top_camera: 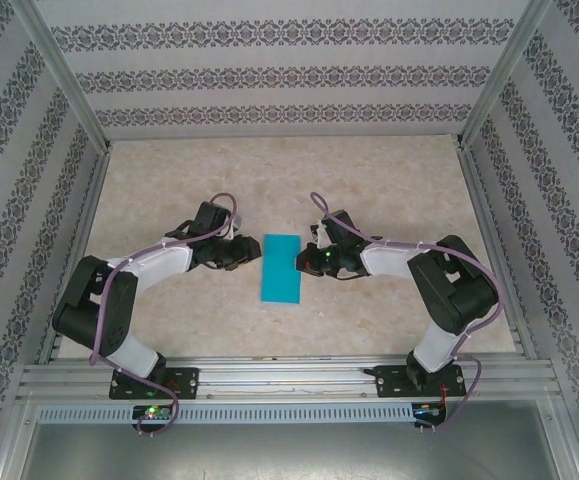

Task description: Fold a paper plane with a square sheet of paper (fold left side to right side)

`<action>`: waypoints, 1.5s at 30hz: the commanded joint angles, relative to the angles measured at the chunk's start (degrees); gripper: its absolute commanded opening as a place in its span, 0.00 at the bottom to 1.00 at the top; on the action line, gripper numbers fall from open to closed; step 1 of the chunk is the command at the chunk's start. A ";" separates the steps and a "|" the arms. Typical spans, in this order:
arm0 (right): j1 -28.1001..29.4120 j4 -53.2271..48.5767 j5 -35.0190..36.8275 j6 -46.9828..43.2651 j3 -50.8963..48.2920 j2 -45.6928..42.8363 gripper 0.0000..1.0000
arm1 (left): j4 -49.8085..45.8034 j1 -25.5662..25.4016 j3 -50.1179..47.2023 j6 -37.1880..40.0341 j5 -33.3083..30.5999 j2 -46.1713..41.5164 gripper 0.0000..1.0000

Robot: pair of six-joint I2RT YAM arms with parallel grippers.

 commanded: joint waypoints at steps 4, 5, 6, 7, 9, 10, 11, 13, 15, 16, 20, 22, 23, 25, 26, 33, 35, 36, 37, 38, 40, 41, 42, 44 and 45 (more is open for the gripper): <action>0.40 1.31 -0.40 -0.15 1.21 0.19 0.02 | 9.58 0.12 -1.77 -1.38 6.80 4.27 0.39; 0.36 1.26 -0.25 -0.28 1.16 -0.03 0.03 | 9.64 0.04 -1.61 -1.19 6.89 4.81 0.39; 0.39 1.20 -0.14 -0.35 1.03 -0.23 0.03 | 9.70 -0.05 -1.58 -0.90 6.90 5.27 0.39; 0.30 1.10 -0.04 -0.42 0.91 -0.47 0.04 | 9.55 0.00 -1.36 -0.75 6.81 5.77 0.39; 0.23 0.91 0.04 -0.67 0.80 -0.93 0.04 | 9.77 -0.16 -1.21 -0.45 7.20 6.81 0.39; 0.22 0.82 0.09 -0.85 0.67 -1.20 0.04 | 10.00 -0.21 -1.01 -0.48 7.70 7.30 0.39; 0.11 0.69 0.13 -1.03 0.58 -1.45 0.05 | 10.40 -0.28 -1.06 -0.61 8.06 7.89 0.39; -0.04 0.56 0.13 -1.21 0.30 -1.96 0.05 | 10.72 -0.45 -1.03 -0.64 8.34 8.72 0.39; -0.30 0.47 0.13 -1.37 -0.06 -2.56 0.06 | 10.76 -0.63 -1.10 -0.57 7.72 9.26 0.39; -0.44 0.47 0.13 -1.45 -0.33 -2.93 0.07 | 11.00 -0.69 -1.29 -0.57 7.73 9.65 0.39; -1.13 0.13 0.13 -1.99 -1.08 -4.16 0.07 | 12.18 -0.92 -1.48 -1.00 8.33 10.63 0.38; -1.44 0.03 -0.03 -2.31 -1.37 -4.71 0.07 | 12.91 -1.07 -1.59 -1.27 8.81 10.70 0.37; -1.66 0.03 -0.21 -2.44 -1.56 -4.95 0.07 | 13.21 -1.19 -1.59 -1.35 9.03 10.76 0.35; -1.92 0.25 -0.63 -2.94 -1.87 -5.56 0.07 | 13.22 -1.26 -1.46 -1.36 9.17 10.68 0.32; -1.93 0.30 -0.82 -3.41 -2.00 -5.90 0.07 | 13.15 -1.22 -1.38 -1.35 9.07 10.51 0.29; -1.81 -0.01 -0.53 -7.50 -3.69 -9.22 0.13 | 11.95 -1.46 -1.24 -0.65 8.13 8.78 0.09; -1.48 -0.14 0.27 -9.39 -4.60 -10.78 0.15 | 11.67 -1.53 -1.17 -0.73 8.00 8.36 0.07; -1.14 -0.17 0.85 -10.66 -5.26 -11.84 0.17 | 11.42 -1.66 -1.09 -0.87 7.79 8.10 0.06; -0.60 -0.31 1.49 -11.91 -5.79 -12.77 0.18 | 11.29 -1.79 -1.12 -1.00 7.61 7.90 0.05; 0.16 -0.70 2.43 -13.43 -6.31 -14.04 0.21 | 11.28 -1.88 -1.12 -1.34 7.41 7.71 0.04; 2.24 -1.19 4.60 -16.71 -7.53 -16.38 0.26 | 11.24 -2.10 -1.24 -2.43 7.01 7.35 0.03; 3.72 -1.20 6.21 -18.63 -8.29 -17.78 0.30 | 11.05 -2.21 -1.17 -3.03 6.75 7.26 0.02; 5.37 -1.35 8.11 -20.32 -8.93 -19.00 0.34 | 10.75 -2.33 -1.09 -3.52 6.49 7.17 0.02; 9.52 -1.42 13.32 -24.02 -10.35 -21.48 0.42 | 10.38 -2.37 -0.99 -4.30 6.13 7.00 0.01; 11.86 -1.48 16.28 -25.85 -10.99 -22.44 0.47 | 10.16 -2.43 -0.82 -4.57 6.04 7.04 0.01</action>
